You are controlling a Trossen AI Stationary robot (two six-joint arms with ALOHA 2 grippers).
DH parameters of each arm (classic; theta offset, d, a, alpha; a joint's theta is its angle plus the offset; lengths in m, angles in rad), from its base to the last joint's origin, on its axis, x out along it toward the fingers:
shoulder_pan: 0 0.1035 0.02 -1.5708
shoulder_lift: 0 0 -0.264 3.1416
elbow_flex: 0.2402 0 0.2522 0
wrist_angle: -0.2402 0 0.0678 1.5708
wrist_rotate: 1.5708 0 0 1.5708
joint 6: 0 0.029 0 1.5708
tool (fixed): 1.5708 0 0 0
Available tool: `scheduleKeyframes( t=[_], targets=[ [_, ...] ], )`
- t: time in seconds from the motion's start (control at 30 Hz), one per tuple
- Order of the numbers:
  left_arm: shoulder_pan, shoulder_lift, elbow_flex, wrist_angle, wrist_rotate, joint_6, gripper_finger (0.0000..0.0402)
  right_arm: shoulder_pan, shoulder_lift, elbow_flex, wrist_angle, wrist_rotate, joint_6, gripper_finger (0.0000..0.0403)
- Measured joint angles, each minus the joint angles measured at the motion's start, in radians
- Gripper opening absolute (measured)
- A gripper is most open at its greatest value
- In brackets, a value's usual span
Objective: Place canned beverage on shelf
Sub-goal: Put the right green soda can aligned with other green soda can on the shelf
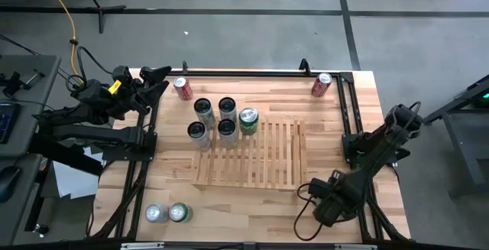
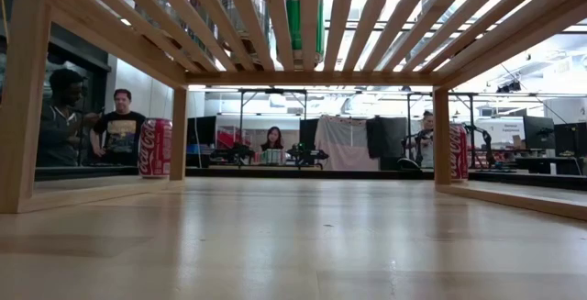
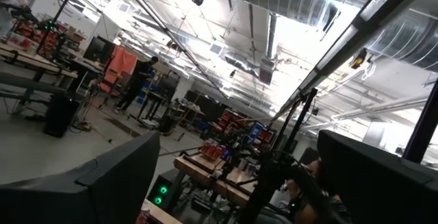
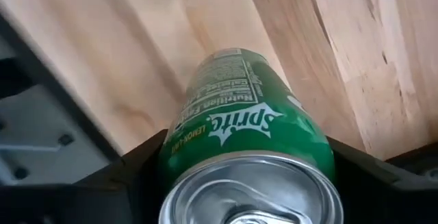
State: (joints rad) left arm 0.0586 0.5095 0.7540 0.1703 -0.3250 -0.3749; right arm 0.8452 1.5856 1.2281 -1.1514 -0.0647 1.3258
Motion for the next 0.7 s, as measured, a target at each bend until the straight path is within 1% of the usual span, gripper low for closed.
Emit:
scheduleKeyframes(
  t=[0.13, 0.23, 0.33, 0.4, 0.5, 0.6, 0.7],
  targets=[
    [0.0, 0.0, 0.0, -0.001, -0.001, 0.028, 0.0388, 0.0, -0.085, 0.082, -0.088, -0.029, -0.007, 0.0285],
    [0.0, 0.003, 0.003, -0.015, -0.001, 0.06, 0.0388, -0.001, -0.159, 0.169, -0.122, -0.058, -0.009, 0.0285],
    [-0.001, 0.021, 0.061, -0.144, 0.005, 0.072, 0.0388, -0.021, -0.213, 0.279, -0.16, -0.047, 0.011, 0.0285],
    [-0.001, 0.045, 0.126, -0.278, 0.007, 0.072, 0.0388, -0.049, -0.232, 0.367, -0.186, 0.012, 0.016, 0.0285],
    [-0.001, 0.117, 0.252, -0.455, 0.051, 0.072, 0.0388, -0.112, -0.231, 0.509, -0.216, 0.159, -0.056, 0.0285],
    [-0.002, 0.222, 0.383, -0.573, 0.126, 0.096, 0.0388, -0.206, -0.199, 0.646, -0.215, 0.292, -0.229, 0.0285],
    [-0.002, 0.347, 0.515, -0.65, 0.24, 0.134, 0.0388, -0.313, -0.14, 0.788, -0.212, 0.36, -0.45, 0.0285]
  ],
)
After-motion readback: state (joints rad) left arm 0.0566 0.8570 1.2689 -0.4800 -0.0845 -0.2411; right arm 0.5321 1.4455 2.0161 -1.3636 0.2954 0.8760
